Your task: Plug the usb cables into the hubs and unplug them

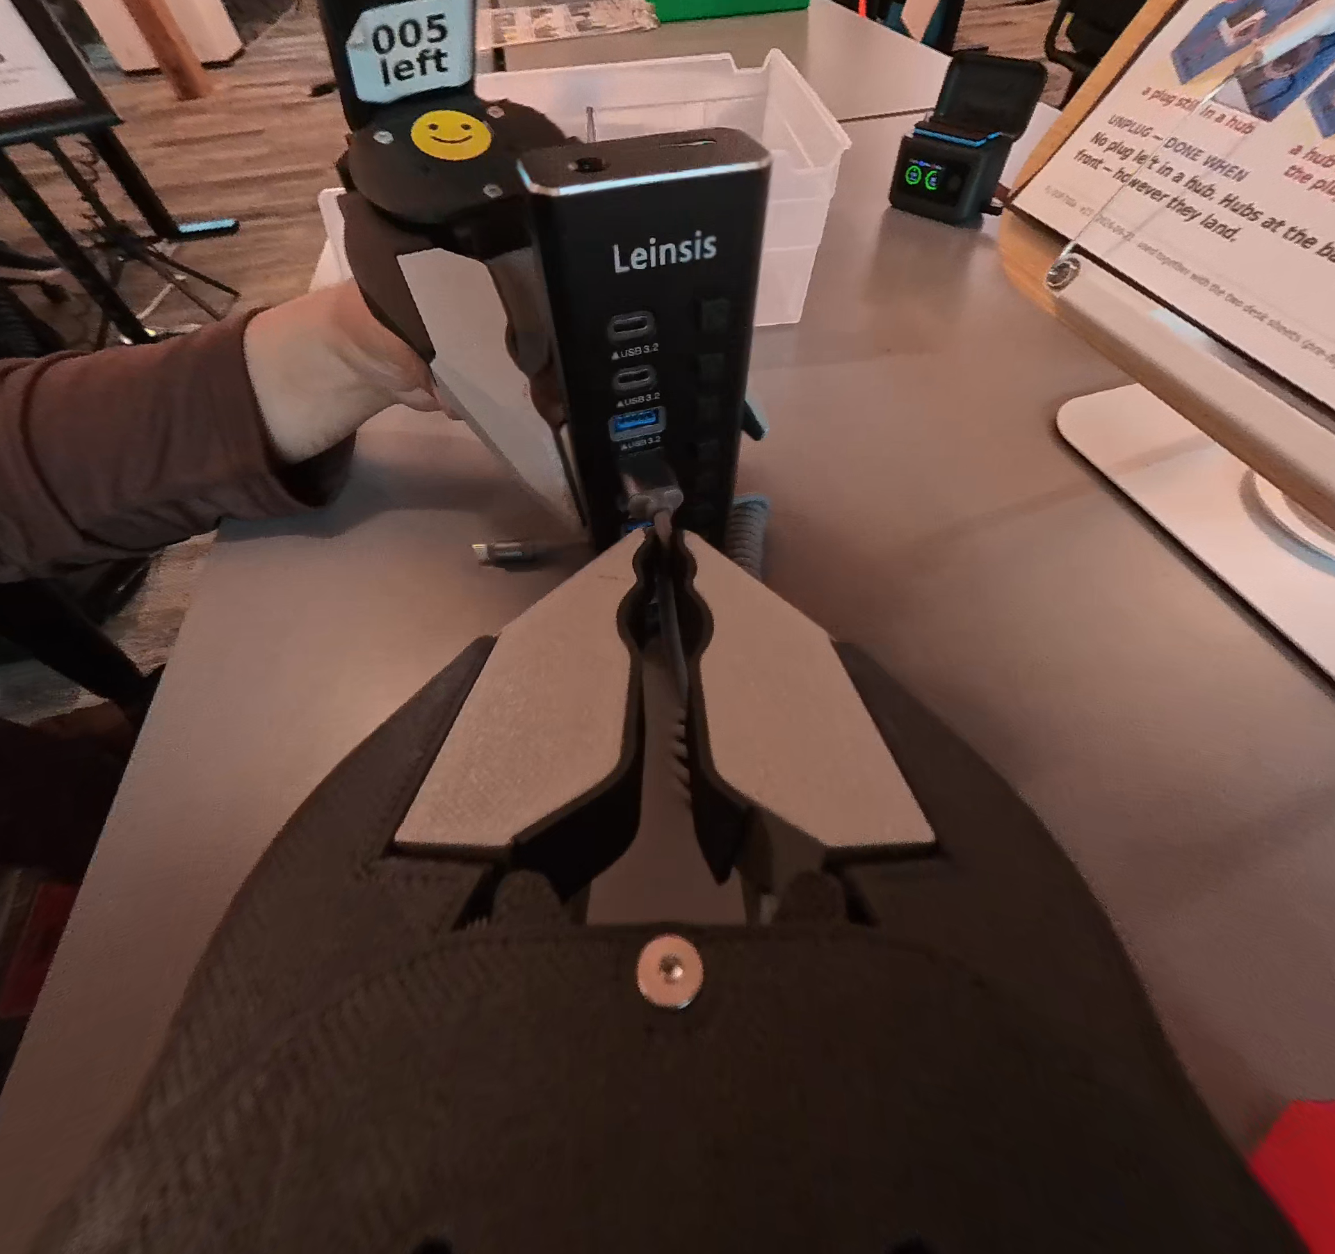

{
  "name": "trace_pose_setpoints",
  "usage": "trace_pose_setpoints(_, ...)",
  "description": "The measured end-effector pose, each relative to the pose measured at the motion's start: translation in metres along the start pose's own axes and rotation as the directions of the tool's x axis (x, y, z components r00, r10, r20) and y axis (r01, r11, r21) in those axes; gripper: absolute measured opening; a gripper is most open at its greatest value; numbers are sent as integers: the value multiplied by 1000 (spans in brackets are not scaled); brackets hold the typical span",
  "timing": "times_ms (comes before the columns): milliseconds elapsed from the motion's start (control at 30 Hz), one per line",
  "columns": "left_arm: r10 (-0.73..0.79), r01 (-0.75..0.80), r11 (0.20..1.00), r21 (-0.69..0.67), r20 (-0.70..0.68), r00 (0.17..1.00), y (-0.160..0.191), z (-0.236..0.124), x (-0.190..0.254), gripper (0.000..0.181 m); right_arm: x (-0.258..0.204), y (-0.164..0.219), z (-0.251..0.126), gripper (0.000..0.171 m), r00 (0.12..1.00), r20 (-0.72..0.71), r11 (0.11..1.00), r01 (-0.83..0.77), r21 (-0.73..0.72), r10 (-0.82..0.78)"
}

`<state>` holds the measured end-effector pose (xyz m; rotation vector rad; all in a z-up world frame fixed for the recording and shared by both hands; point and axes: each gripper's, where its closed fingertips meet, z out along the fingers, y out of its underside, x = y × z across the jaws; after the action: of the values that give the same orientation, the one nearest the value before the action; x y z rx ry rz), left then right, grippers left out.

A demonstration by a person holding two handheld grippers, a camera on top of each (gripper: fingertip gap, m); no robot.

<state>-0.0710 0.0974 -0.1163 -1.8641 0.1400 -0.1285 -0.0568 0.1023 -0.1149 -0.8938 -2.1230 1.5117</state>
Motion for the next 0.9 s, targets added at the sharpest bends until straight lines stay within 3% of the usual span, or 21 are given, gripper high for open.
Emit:
trace_pose_setpoints(167,7,-8,999,-52,-16,1000,8,10,6,70,-10,-1,4,0,999,38,1000,21,-6,-21)
trace_pose_setpoints(267,67,-66,996,-65,19,998,10,9,3,62,-9,0,3,0,999,44,1000,12,-5,-11)
trace_pose_setpoints(633,31,-32,998,-50,-16,999,10,14,8,75,-6,0,2,0,998,60,1000,-21,10,20)
trace_pose_setpoints(733,60,-59,996,-60,12,998,11,13,4,64,-8,0,2,0,998,64,1000,-15,7,15)
trace_pose_setpoints(900,133,-131,990,-44,51,990,8,16,4,63,-8,-1,1,2,998,64,1000,-20,5,19)
